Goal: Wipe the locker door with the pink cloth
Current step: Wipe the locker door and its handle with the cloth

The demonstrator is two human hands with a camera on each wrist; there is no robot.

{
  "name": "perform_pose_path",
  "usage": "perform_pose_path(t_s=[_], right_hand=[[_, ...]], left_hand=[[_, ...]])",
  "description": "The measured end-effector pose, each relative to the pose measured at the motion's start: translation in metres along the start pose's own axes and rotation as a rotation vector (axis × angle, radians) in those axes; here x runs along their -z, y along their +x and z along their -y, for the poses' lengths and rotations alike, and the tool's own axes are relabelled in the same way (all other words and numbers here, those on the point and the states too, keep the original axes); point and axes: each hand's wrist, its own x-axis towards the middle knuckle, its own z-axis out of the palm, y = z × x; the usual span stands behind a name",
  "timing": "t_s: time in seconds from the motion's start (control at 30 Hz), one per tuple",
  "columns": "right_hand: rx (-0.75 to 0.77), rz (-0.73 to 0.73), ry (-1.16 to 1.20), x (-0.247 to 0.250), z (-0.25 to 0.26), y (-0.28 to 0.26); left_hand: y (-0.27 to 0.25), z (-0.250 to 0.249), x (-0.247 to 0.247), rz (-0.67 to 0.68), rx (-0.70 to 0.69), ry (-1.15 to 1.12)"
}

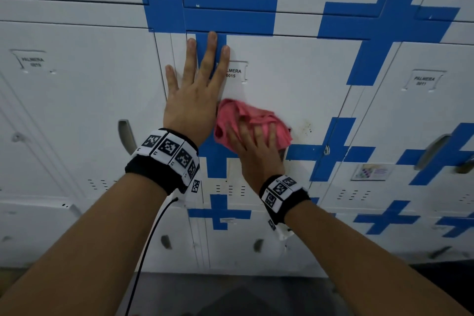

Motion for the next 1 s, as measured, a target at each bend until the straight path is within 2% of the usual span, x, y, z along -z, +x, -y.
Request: perform_pose_path(t_s=[0.1,0.17,0.33,0.43,0.5,0.7,0.8,1.0], right_hand=[[0.102,0.028,-0.007,0.005,-0.017,-0.002],[0.093,-0.004,-0.060,0.016,-0.040,0.001],[-0.160,-0.111,-0.007,0.047,-0.095,0.011],[-0.365,-0.139,0.093,0.040,-0.088,0.008],[-0.414,-0.087,0.132,0.023,-0.074,-0.006],[-0.308,0.057,0.122,-0.002,-0.076,-0.051],[-0.279,0.003,0.168,0.015,-0.079,-0.042],[-0.280,-0.119,0.121,0.063,-0.095,0.017]], left_hand=[[0.000,0.000,0.001,0.014,-0.003,-0.008],[-0.001,-0.001,0.003,0.008,0.000,0.002],[-0.003,-0.005,0.007,0.062,0.007,-0.016],[-0.003,-0.004,0.005,0.055,0.012,-0.030],[-0.003,-0.002,0.005,0.056,0.010,-0.026],[-0.004,-0.005,0.006,0.060,0.005,-0.015],[-0.004,-0.005,0.006,0.061,0.014,-0.015],[-0.004,-0.007,0.006,0.054,0.030,-0.033]])
